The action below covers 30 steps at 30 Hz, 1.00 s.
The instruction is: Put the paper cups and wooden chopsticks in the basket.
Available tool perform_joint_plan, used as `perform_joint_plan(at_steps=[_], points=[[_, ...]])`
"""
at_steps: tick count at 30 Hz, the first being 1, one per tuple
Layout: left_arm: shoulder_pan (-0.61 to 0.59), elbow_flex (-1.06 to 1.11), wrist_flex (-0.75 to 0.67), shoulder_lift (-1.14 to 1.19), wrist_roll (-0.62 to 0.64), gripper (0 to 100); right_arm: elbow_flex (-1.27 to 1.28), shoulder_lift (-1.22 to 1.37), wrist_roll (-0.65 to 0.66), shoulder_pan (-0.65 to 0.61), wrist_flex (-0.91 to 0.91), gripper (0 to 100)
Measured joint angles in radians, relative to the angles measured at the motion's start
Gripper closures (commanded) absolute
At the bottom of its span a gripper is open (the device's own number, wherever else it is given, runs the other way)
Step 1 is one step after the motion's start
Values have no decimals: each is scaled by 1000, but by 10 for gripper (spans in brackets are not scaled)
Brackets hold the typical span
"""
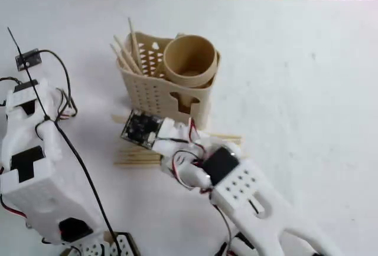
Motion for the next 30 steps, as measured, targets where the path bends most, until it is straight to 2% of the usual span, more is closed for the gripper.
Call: perform_joint_plan(at_steps=[5,10,15,23,30], points=[[0,0,0,0,0,845,-284,3,-75,2,25,982],[0,0,0,0,0,845,-612,146,-123,2,21,982],[0,0,0,0,0,845,-848,345,-147,3,-104,978],[0,0,0,0,0,845,-925,549,-147,6,-400,979],[0,0,0,0,0,845,-925,611,-147,107,-529,977]])
